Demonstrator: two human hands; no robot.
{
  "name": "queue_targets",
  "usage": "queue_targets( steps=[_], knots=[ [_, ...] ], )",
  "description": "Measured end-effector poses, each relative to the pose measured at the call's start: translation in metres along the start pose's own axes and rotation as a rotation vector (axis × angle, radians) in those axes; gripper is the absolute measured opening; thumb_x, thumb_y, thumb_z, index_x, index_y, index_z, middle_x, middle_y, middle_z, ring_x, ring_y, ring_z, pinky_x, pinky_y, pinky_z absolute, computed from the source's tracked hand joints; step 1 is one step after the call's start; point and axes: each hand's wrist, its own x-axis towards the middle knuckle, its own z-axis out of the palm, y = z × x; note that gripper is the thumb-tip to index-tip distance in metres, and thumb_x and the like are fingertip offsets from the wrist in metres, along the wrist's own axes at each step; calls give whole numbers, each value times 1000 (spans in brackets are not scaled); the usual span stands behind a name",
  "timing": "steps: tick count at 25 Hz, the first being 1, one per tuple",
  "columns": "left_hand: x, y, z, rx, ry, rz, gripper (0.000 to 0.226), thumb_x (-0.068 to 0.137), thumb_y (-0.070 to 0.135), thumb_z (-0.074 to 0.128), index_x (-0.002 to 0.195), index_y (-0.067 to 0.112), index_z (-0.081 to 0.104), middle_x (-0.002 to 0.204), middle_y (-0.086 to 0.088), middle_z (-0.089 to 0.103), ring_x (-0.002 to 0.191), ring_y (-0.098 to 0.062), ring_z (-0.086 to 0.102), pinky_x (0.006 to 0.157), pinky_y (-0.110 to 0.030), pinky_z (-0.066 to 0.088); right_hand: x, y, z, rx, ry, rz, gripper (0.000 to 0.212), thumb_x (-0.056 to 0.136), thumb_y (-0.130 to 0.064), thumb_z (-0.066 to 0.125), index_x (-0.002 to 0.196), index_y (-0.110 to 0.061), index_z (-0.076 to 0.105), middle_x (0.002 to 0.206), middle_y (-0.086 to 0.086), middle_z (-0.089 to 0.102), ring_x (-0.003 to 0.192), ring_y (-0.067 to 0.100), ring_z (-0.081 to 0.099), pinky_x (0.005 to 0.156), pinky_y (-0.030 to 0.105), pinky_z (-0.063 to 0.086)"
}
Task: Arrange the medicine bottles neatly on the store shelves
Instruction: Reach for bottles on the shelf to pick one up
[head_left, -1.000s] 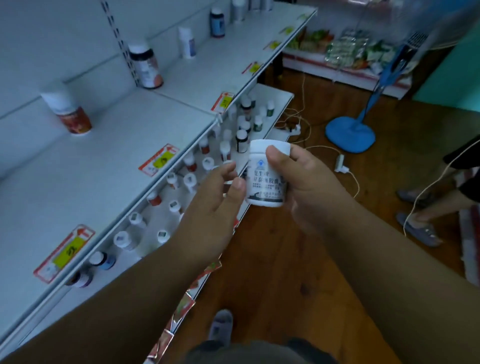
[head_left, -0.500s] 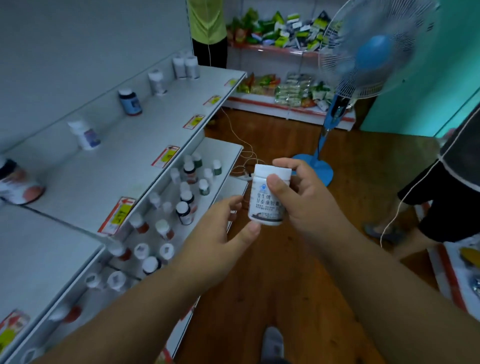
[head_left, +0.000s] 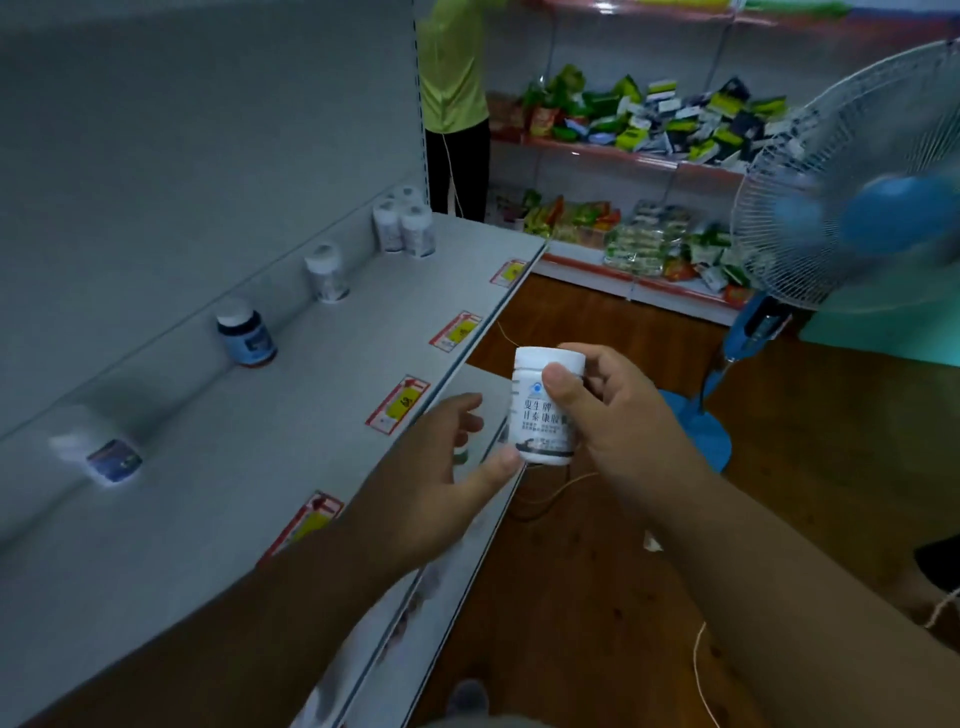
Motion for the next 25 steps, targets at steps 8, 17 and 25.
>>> queue_targets(
  steps=[8, 17, 25],
  knots=[
    [165, 11, 17, -91, 31, 71, 69, 78, 76, 38, 135, 38, 45, 128, 20, 55, 116, -1, 53, 97, -36, 48, 163, -5, -50, -44, -125, -3, 29, 91, -30, 67, 118, -27, 56, 111, -1, 70, 97, 13, 70, 79, 31, 60],
    [299, 4, 38, -140, 406, -184, 82, 75, 81, 37, 141, 32, 42, 133, 14, 53, 116, -3, 54, 99, -34, 48, 357, -4, -71, -191, -519, -3, 34, 88, -27, 72, 119, -25, 58, 112, -2, 66, 104, 18, 66, 84, 40, 60],
    [352, -50, 4, 223, 432, -453, 86, 78, 78, 35, 148, 28, 29, 150, 6, 35, 134, -12, 38, 111, -38, 35, 464, 8, -7, -481, -627, -123, 52, 89, -32, 69, 134, -30, 43, 112, -13, 54, 93, 3, 59, 69, 15, 51]
  ],
)
